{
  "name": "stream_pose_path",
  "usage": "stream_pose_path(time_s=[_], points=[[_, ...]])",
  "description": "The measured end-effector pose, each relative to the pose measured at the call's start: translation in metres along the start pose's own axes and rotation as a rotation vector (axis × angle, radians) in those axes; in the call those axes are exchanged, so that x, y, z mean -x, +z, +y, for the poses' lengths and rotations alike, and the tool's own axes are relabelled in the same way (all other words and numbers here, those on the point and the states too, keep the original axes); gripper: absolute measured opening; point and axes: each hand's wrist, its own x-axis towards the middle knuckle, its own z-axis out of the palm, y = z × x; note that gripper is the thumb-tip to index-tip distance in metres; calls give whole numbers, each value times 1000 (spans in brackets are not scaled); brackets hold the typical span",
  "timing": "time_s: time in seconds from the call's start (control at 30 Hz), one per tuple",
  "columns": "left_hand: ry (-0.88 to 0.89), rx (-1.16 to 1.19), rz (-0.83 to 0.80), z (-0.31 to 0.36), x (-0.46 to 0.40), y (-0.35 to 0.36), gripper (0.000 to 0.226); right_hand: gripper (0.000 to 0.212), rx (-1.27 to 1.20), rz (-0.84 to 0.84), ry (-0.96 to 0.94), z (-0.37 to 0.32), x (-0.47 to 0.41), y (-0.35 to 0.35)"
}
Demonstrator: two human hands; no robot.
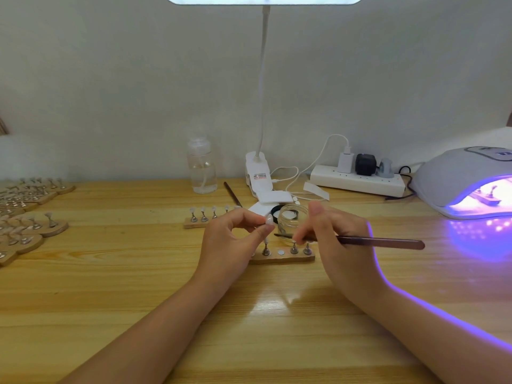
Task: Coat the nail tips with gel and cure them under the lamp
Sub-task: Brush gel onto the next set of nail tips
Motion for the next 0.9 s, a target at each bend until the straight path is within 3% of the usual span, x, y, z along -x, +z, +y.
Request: stream_pose_path(time_s=[0.13,0.27,0.43,0.57,0.73,0.9], points=[[-9,5,-8,-1,0,0,19,36,94,10,-66,0,-2,-1],[-7,11,-8,0,0,0,19,37,-13,-18,44,-1,1,0],[-8,14,-15,-1,0,0,17,30,93,0,-59,-3,-2,1],[-4,11,-16,-1,0,0,17,35,-43,-1,83,-3,0,1],[-4,14,-19,-1,0,-1,16,32,16,16,76,-3,-2,0],[4,6,-24,-1,0,0,16,39,-113,5,135,-5,0,2]])
